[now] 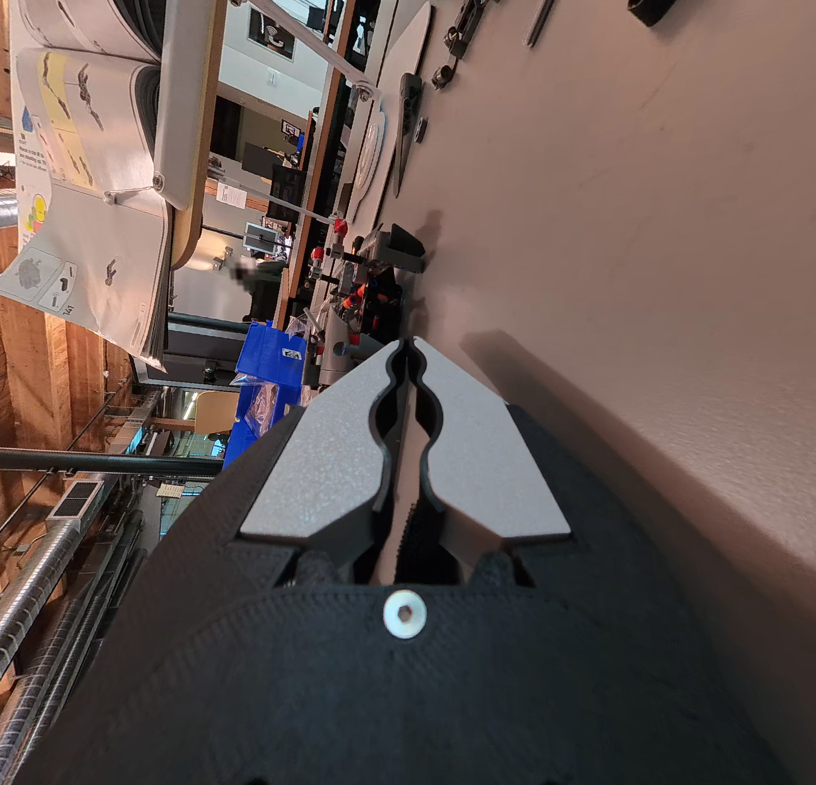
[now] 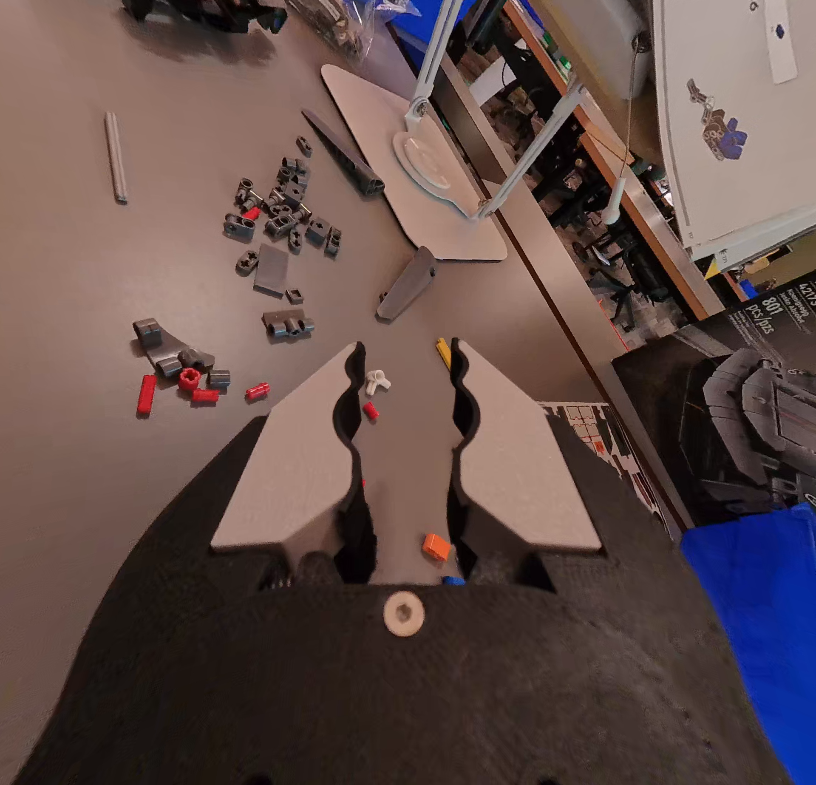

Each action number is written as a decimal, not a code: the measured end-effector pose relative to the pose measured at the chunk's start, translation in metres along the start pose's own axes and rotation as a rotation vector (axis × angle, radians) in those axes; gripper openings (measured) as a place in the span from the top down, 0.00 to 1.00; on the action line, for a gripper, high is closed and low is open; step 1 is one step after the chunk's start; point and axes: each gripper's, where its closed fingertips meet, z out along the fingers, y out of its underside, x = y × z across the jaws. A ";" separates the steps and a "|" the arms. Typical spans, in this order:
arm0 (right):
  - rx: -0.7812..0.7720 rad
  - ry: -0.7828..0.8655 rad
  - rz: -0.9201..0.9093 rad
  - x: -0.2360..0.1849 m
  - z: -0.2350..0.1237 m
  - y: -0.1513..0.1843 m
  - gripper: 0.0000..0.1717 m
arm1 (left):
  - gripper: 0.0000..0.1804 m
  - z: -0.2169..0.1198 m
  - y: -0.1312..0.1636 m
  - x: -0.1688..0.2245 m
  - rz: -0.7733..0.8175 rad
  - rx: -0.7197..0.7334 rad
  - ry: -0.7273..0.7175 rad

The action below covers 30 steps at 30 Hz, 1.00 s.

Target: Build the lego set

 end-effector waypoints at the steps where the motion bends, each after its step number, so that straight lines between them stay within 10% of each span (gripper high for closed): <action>1: 0.001 0.003 0.005 0.001 0.000 0.001 0.79 | 1.00 0.000 0.000 0.000 0.000 -0.001 -0.002; 15: 0.074 0.050 0.059 0.017 -0.012 -0.008 0.80 | 1.00 -0.011 -0.014 -0.016 -0.009 0.087 -0.087; 30: 0.072 0.052 0.110 0.025 -0.011 0.000 0.81 | 0.89 0.049 -0.155 -0.045 -0.037 0.432 0.087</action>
